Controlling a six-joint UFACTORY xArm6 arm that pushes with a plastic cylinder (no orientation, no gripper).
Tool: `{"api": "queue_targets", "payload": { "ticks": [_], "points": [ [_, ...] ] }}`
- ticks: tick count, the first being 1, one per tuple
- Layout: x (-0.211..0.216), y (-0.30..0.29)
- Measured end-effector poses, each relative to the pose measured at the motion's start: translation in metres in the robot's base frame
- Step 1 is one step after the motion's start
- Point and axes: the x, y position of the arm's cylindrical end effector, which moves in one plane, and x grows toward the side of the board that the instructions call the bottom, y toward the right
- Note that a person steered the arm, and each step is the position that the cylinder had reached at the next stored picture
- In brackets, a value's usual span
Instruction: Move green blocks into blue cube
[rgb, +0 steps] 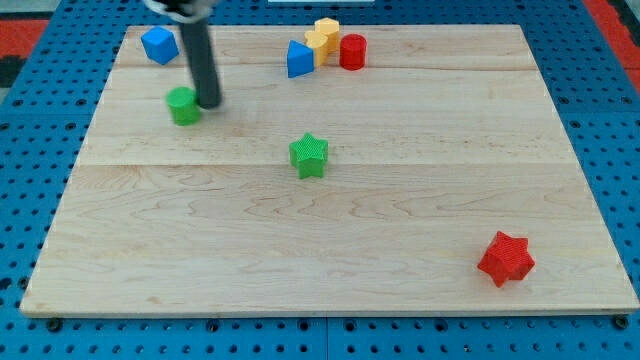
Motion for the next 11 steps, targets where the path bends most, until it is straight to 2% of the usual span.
{"api": "queue_targets", "payload": {
  "ticks": [1, 2, 4, 5, 6, 7, 8, 10, 11],
  "points": [
    [0.030, 0.013],
    [0.063, 0.000],
    [-0.043, -0.064],
    [-0.017, 0.002],
    [-0.001, 0.154],
    [0.093, 0.229],
    [0.144, 0.209],
    [0.010, 0.025],
    [-0.021, 0.000]
  ]
}}
